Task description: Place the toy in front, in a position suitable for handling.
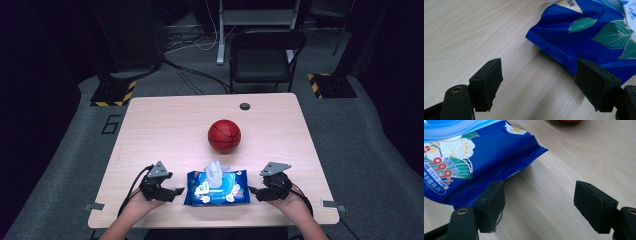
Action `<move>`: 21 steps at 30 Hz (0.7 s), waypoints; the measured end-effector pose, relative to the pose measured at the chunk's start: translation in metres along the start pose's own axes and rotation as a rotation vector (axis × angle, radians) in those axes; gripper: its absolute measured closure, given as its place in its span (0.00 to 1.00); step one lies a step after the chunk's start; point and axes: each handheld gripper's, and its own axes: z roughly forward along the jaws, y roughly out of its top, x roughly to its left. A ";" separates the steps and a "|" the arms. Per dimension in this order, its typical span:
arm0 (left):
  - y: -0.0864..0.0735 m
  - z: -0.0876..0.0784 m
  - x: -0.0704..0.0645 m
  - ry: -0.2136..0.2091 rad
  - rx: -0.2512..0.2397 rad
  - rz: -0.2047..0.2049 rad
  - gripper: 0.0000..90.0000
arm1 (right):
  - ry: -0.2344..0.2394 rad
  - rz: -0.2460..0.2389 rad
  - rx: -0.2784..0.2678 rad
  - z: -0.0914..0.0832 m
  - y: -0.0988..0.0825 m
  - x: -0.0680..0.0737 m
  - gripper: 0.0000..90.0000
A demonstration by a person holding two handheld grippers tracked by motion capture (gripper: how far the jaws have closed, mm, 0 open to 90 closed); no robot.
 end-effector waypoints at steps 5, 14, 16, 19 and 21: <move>0.003 0.005 0.000 -0.019 -0.008 -0.013 0.24 | 0.022 0.018 -0.015 0.001 0.002 0.000 0.28; 0.007 0.013 -0.005 -0.043 -0.003 -0.018 0.24 | 0.053 -0.008 -0.016 0.009 0.008 0.010 0.29; 0.007 0.013 -0.005 -0.041 0.003 -0.007 0.24 | 0.027 -0.041 0.002 0.015 0.011 0.015 0.32; 0.006 0.012 -0.004 -0.052 0.011 -0.020 0.24 | 0.031 -0.006 0.009 0.017 0.012 0.014 0.32; 0.006 0.012 -0.004 -0.051 0.016 -0.016 0.24 | 0.031 -0.008 0.008 0.017 0.013 0.014 0.32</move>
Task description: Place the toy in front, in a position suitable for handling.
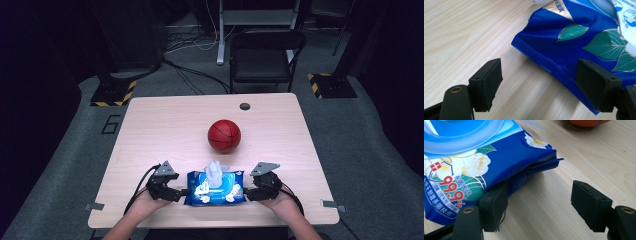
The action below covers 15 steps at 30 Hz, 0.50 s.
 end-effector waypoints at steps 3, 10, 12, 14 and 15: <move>0.000 0.000 0.000 0.006 0.003 0.001 0.24 | 0.005 0.012 -0.003 0.003 0.003 0.002 0.34; -0.005 -0.011 0.014 0.042 0.015 -0.023 0.24 | 0.003 -0.023 0.011 0.018 0.020 0.012 0.36; -0.008 -0.016 0.019 0.055 0.019 -0.036 0.24 | 0.012 -0.016 0.016 0.024 0.026 0.016 0.36; -0.010 -0.020 0.025 0.071 0.022 -0.039 0.24 | 0.020 -0.030 0.013 0.030 0.031 0.018 0.36; -0.010 -0.020 0.025 0.071 0.022 -0.039 0.24 | 0.020 -0.030 0.013 0.030 0.031 0.018 0.36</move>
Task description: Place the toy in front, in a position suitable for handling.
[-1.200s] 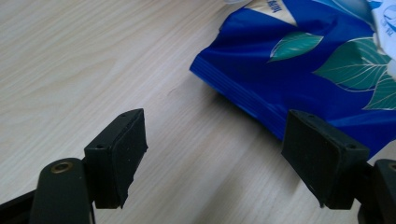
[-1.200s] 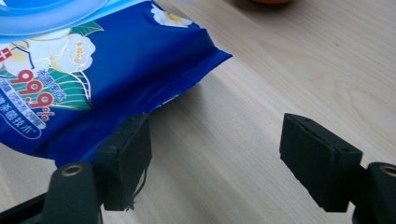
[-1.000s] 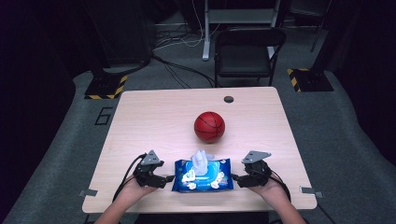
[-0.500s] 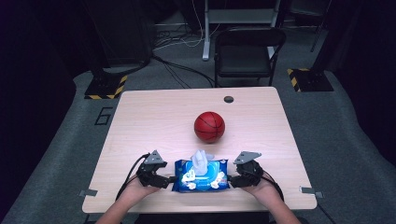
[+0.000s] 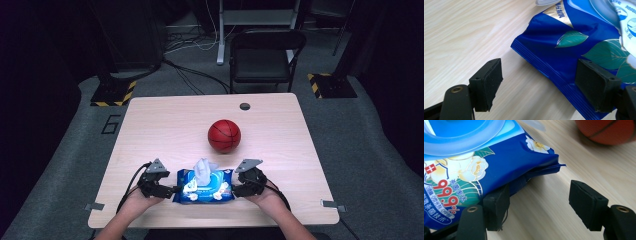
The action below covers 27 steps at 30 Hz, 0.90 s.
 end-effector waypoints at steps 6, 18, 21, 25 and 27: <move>-0.010 -0.012 0.017 0.050 -0.012 -0.031 0.25 | 0.017 -0.017 -0.007 0.018 0.019 0.007 0.36; -0.025 -0.030 0.047 0.091 -0.029 -0.100 0.26 | 0.020 -0.049 -0.023 0.047 0.049 0.023 0.36; -0.030 -0.037 0.054 0.106 -0.037 -0.112 0.26 | 0.029 -0.048 -0.034 0.056 0.057 0.028 0.36; -0.035 -0.042 0.059 0.124 -0.047 -0.132 0.26 | 0.034 -0.043 -0.029 0.062 0.064 0.032 0.36; -0.037 -0.043 0.062 0.131 -0.057 -0.142 0.26 | 0.028 -0.051 -0.028 0.065 0.068 0.034 0.36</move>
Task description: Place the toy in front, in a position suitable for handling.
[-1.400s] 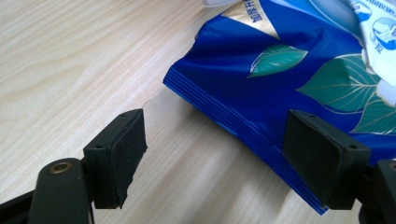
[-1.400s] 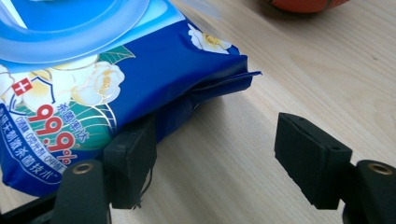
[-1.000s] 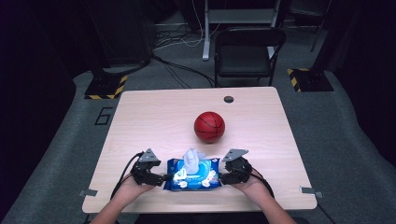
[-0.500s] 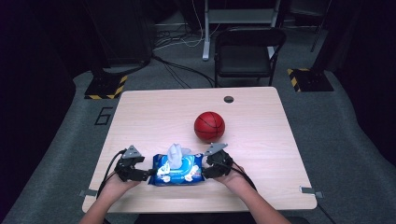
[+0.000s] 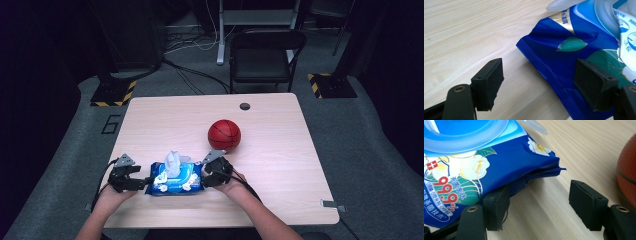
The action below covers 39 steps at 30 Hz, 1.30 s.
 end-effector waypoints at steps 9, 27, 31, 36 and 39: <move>-0.004 -0.007 0.013 0.033 -0.002 -0.020 0.26 | 0.010 -0.011 -0.007 0.012 0.011 0.008 0.36; -0.013 -0.016 0.026 0.045 -0.017 -0.063 0.26 | 0.001 0.013 -0.028 0.015 0.019 0.007 0.30; -0.014 -0.018 0.027 0.045 -0.019 -0.070 0.26 | -0.030 0.021 -0.074 -0.016 0.021 -0.006 0.29; -0.012 -0.019 0.025 0.042 -0.025 -0.059 0.26 | -0.101 0.057 -0.134 -0.052 0.031 -0.036 0.24; -0.012 -0.018 0.025 0.041 -0.025 -0.059 0.26 | -0.129 0.065 -0.147 -0.060 0.034 -0.047 0.23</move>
